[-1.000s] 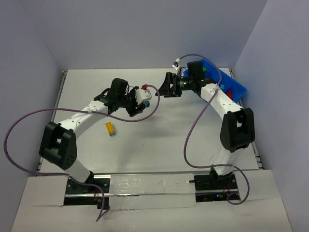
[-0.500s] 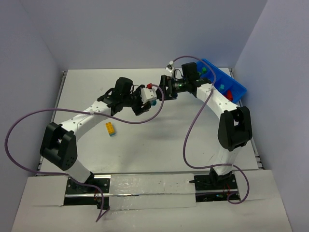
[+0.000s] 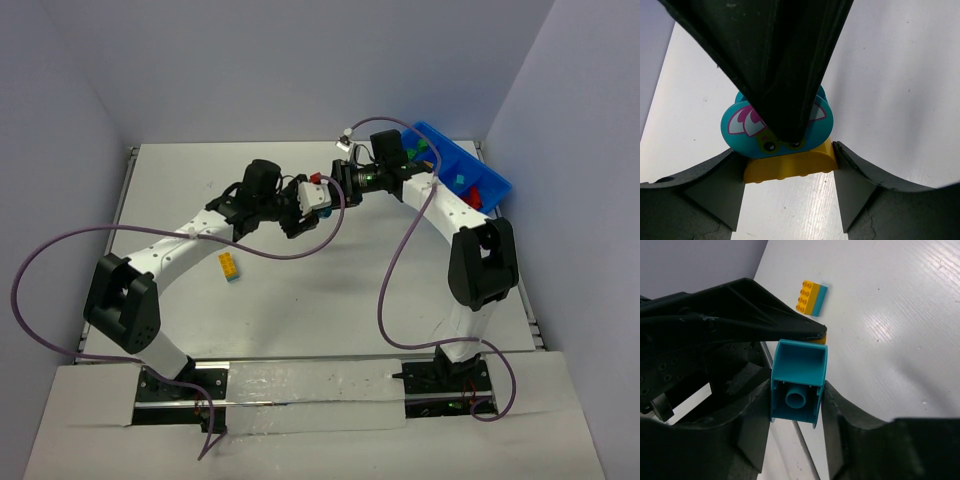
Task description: Sort the legos into containers by color
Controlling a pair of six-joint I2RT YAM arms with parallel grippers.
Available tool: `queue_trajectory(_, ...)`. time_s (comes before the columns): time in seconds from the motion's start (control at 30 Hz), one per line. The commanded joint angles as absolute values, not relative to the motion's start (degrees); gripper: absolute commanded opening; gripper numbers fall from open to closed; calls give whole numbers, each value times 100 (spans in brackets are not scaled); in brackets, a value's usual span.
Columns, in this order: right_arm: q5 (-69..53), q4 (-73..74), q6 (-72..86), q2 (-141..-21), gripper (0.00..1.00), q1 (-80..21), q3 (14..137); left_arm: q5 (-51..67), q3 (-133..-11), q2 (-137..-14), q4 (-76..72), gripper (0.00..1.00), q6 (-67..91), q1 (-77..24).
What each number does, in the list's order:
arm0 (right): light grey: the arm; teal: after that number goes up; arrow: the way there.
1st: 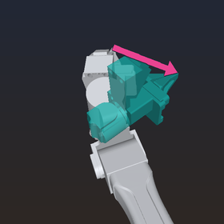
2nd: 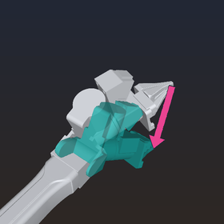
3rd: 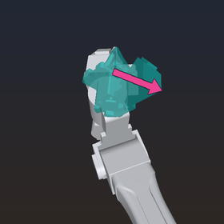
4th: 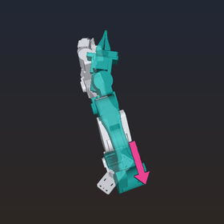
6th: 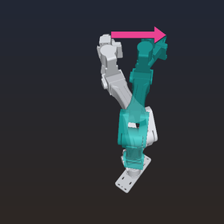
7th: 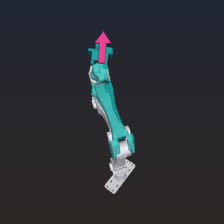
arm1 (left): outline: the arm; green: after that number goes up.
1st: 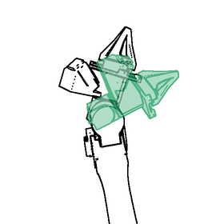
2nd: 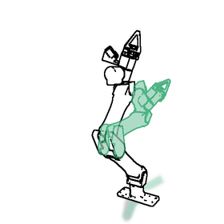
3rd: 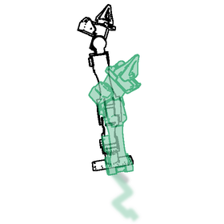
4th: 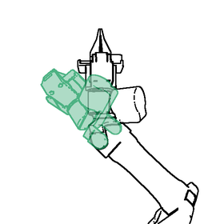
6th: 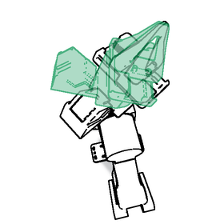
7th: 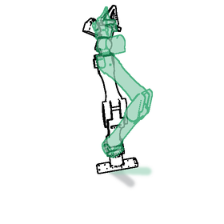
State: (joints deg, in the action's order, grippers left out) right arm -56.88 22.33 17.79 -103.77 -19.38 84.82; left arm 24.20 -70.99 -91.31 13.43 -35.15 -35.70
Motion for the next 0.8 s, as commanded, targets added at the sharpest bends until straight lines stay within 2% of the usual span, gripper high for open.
queue_trajectory(0.0,-5926,2101,1714,-10433,45,-1978,8728,2379,-7465,-9116,1003,59,-3408,-3604)
queue_trajectory(0.03,-5942,2099,1715,-10433,41,-1978,8736,2351,-7491,-9136,1011,60,-3391,-3604)
queue_trajectory(0.1,-5968,2072,1733,-10441,25,-1978,8736,2239,-7515,-9186,1010,71,-3355,-3611)
queue_trajectory(0.13,-5977,2047,1751,-10433,21,-1977,8737,2212,-7514,-9201,1001,83,-3320,-3604)
queue_trajectory(0.2,-5997,2009,1805,-10433,8,-1969,8763,2144,-7488,-9175,960,96,-3275,-3604)
queue_trajectory(0.27,-6004,1903,1921,-10433,1,-1925,8812,2124,-7452,-9115,979,99,-3249,-3602)
queue_trajectory(0.43,-6058,1659,2196,-10461,0,-1579,8972,2529,-7415,-8758,1167,99,-2728,-3252)
queue_trajectory(0.67,-6541,1348,2457,-10551,0,-1133,9203,4144,-7466,-8167,1295,99,-1375,-2105)
queue_trajectory(0.77,-6657,784,2626,-10486,0,-1116,9174,4747,-7527,-8189,1260,99,-616,-1738)
